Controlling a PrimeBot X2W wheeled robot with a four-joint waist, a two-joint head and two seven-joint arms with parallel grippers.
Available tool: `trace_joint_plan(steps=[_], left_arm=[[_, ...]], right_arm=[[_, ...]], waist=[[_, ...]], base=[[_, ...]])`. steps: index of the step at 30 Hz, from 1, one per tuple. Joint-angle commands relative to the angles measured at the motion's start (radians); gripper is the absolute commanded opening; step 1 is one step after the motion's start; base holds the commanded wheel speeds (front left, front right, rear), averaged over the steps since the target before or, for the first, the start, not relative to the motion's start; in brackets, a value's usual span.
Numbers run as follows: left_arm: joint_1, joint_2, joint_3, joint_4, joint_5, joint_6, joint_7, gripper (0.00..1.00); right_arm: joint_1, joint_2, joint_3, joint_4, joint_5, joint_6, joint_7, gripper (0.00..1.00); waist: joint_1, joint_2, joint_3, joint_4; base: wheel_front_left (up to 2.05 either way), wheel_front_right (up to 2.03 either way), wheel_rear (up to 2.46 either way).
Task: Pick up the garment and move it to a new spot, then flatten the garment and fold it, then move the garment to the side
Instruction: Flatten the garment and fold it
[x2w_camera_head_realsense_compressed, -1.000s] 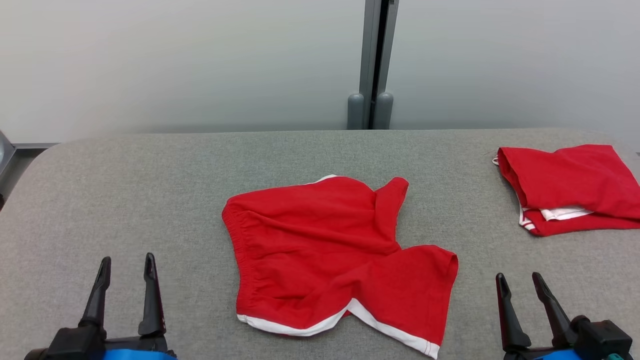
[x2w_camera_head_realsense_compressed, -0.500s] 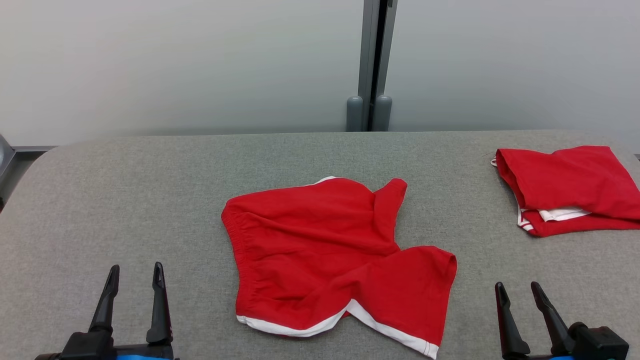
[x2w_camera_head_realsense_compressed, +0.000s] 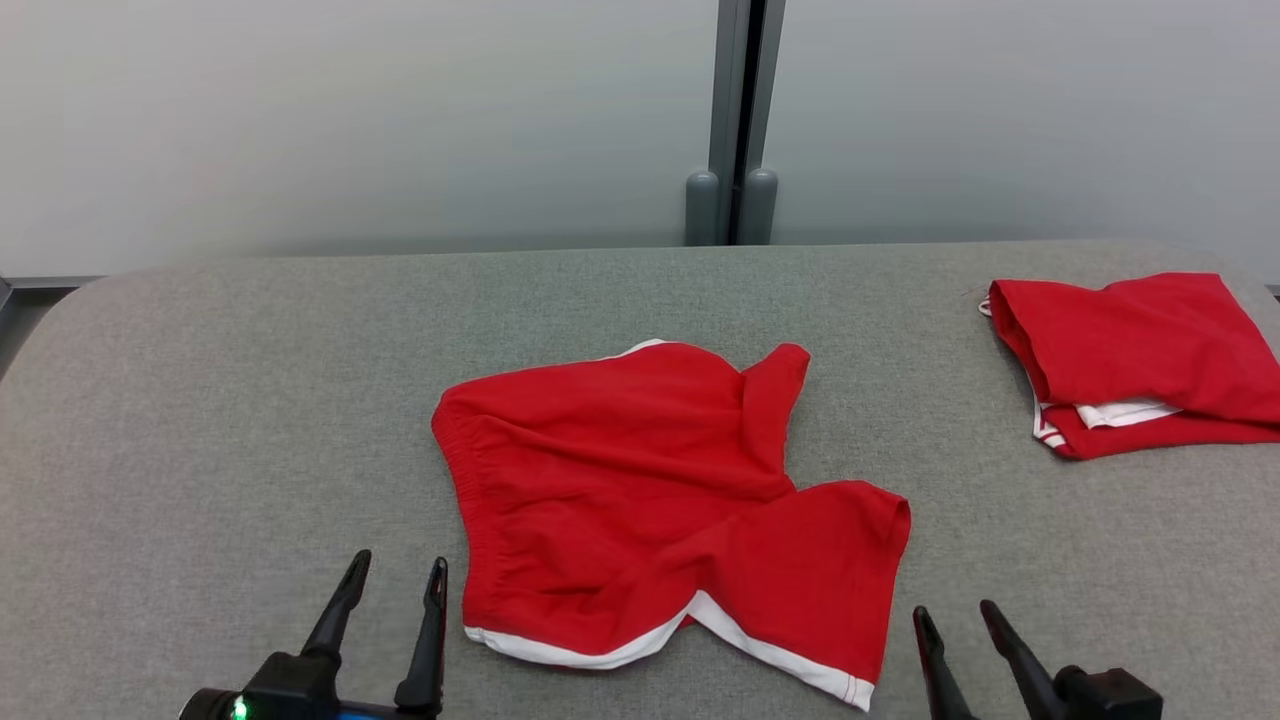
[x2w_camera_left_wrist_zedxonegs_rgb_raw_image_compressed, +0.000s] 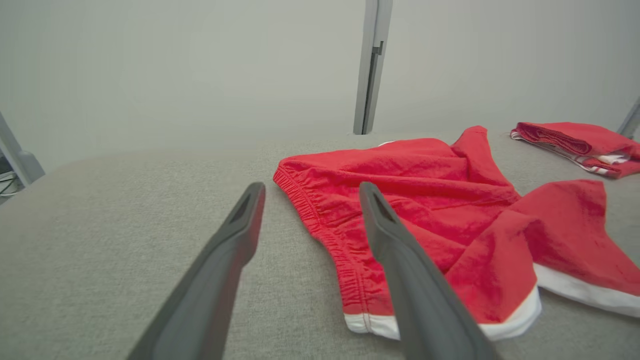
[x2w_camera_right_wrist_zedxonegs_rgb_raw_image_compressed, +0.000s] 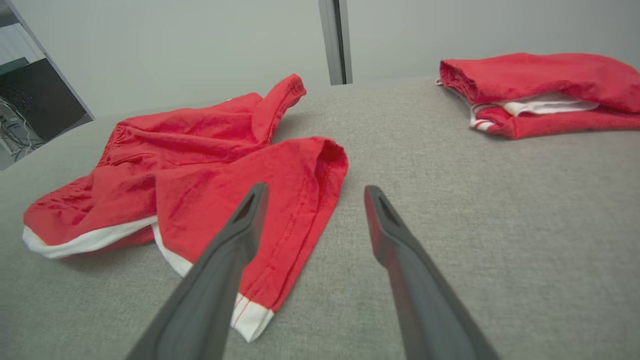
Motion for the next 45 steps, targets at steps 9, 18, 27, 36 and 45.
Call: trace_joint_plan(steps=[9,18,27,36,45], left_arm=[[-0.099,0.057,-0.124,0.183,-0.083,-0.002,-0.002,1.0],[-0.175,0.089,-0.242,0.336,-0.173,-0.002,-0.002,1.0],[-0.222,0.097,-0.35,0.41,-0.258,-0.002,-0.002,1.0],[-0.251,0.099,-0.397,0.422,-0.298,-0.002,-0.002,1.0],[-0.267,0.088,-0.432,0.429,-0.332,-0.002,-0.002,0.0]], right_arm=[[-0.049,-0.003,0.129,0.166,0.043,0.0,-0.005,1.0],[-0.112,-0.003,0.252,0.299,0.132,0.0,-0.002,1.0],[-0.159,0.0,0.348,0.353,0.216,0.0,0.002,1.0],[-0.185,-0.001,0.384,0.371,0.267,0.0,0.002,1.0],[-0.216,-0.002,0.353,0.372,0.328,0.0,0.001,0.0]], waist=[[0.0,0.0,0.044,-0.029],[0.0,0.0,0.08,-0.041],[0.0,0.0,0.094,-0.043],[0.0,0.0,0.094,-0.044],[0.0,0.0,0.094,-0.046]], base=[[0.0,0.0,0.0],[0.0,0.0,0.0],[0.0,0.0,0.0],[0.0,0.0,0.0],[0.0,0.0,0.0]])
